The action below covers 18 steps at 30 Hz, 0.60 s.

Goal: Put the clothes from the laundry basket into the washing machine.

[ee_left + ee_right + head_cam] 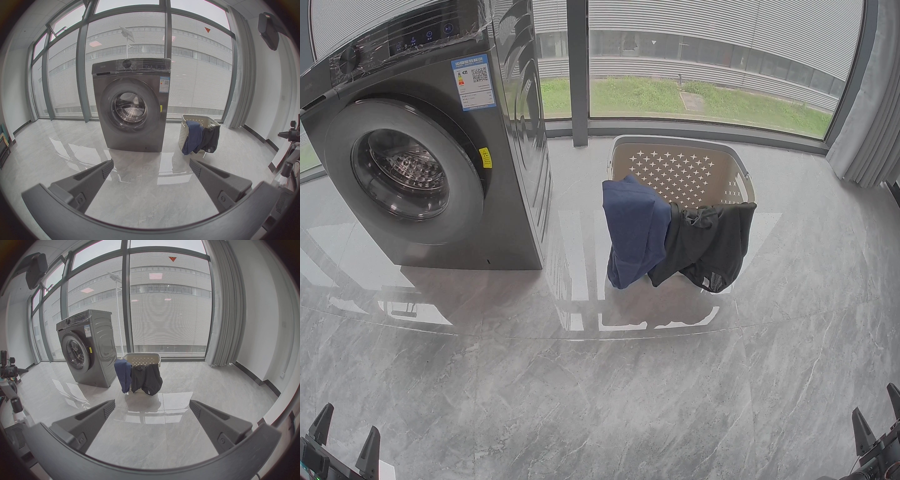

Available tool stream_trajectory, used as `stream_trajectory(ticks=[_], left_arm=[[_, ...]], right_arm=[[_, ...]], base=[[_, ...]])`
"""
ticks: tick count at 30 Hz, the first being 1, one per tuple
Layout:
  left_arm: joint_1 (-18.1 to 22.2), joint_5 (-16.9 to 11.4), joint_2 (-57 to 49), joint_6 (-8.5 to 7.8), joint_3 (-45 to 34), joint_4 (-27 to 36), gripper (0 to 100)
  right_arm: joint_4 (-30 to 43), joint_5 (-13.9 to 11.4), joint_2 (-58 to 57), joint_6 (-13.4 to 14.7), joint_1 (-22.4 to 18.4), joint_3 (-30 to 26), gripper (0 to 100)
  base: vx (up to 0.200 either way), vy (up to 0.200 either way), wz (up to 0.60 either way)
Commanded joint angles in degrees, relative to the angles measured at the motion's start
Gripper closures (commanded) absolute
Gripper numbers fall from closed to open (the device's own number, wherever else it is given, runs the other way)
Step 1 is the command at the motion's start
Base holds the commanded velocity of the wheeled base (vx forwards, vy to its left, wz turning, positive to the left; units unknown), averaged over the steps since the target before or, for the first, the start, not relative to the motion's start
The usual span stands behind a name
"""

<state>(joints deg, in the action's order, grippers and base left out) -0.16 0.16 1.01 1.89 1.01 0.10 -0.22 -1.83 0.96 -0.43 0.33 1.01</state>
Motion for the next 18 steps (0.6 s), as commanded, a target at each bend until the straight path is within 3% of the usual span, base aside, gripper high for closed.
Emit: stream_trajectory(ticks=[1, 5, 10, 18], left_arm=[[-0.02, 0.02, -0.57, -0.04, -0.92, -0.01, 0], [-0.02, 0.02, -0.57, -0.57, -0.92, -0.01, 0], [-0.02, 0.02, -0.57, 0.04, -0.92, -0.01, 0], [0.07, 0.02, -0.57, -0.22, -0.92, -0.01, 0]], right_arm=[[-0.04, -0.02, -0.26, -0.01, 0.02, -1.01, 0], [-0.04, -0.02, -0.26, -0.01, 0.02, -1.01, 0], [-0.04, 0.07, -0.26, -0.01, 0.02, -1.01, 0], [-0.04, -0.02, -0.17, -0.01, 0.02, -1.01, 0]], base=[[0.200, 0.000, 0.00], [0.200, 0.000, 0.00], [0.000, 0.000, 0.00], [0.000, -0.200, 0.00]])
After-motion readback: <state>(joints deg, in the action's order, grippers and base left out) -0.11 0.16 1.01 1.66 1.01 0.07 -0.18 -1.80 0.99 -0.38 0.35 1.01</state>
